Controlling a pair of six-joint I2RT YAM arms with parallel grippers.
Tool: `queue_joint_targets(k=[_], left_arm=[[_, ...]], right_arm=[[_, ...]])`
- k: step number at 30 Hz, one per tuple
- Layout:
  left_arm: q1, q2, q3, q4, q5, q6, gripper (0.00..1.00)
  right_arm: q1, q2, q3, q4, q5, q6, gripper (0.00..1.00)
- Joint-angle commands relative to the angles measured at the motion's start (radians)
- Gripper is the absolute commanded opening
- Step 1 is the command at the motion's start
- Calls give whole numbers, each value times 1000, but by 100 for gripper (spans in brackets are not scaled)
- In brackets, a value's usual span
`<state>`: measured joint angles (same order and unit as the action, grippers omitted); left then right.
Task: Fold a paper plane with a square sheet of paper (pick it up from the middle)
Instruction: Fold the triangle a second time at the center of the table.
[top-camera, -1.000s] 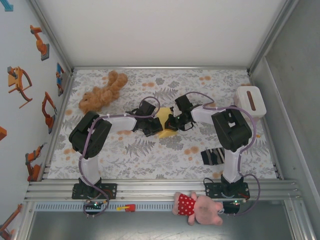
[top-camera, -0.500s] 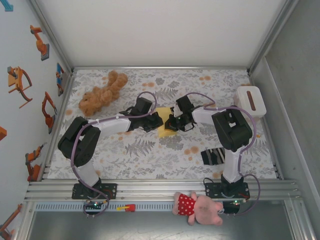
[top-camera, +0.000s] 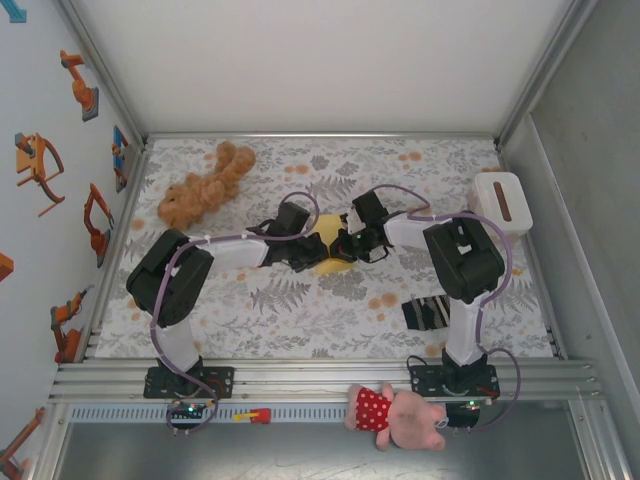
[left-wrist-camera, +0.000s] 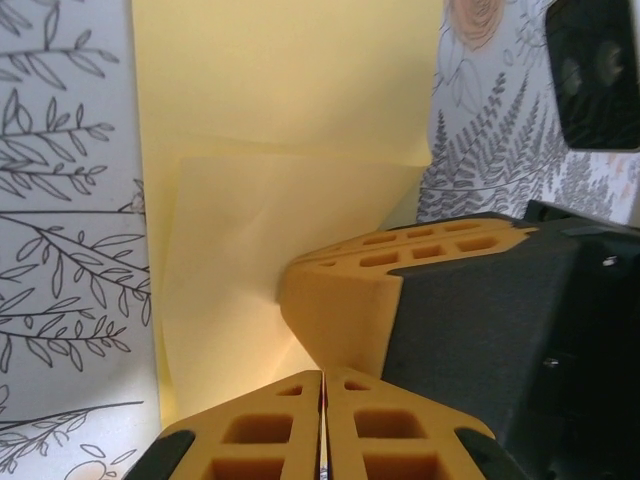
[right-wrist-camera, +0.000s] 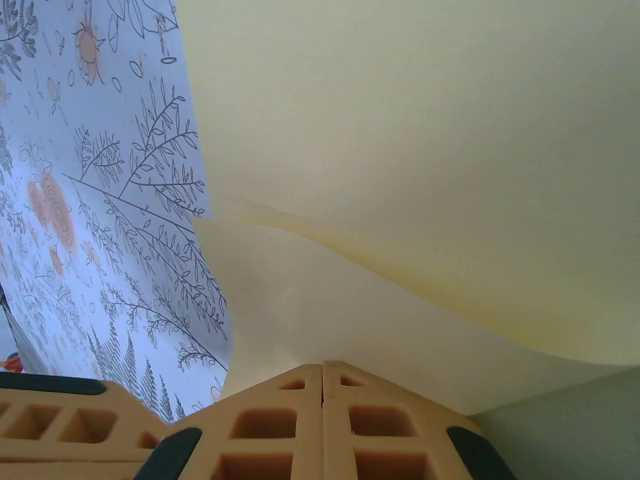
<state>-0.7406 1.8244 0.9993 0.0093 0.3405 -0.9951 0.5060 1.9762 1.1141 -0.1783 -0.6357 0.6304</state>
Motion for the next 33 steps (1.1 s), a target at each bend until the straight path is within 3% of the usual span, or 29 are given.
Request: queue_joint_targets(k=[1, 33], left_arm=[[-9, 15, -22, 0, 11, -14, 9], [-35, 39, -77, -14, -6, -40, 9]], right_arm=[[-1, 20, 13, -48, 33, -14, 0], [-1, 45, 50, -28, -12, 8, 0]])
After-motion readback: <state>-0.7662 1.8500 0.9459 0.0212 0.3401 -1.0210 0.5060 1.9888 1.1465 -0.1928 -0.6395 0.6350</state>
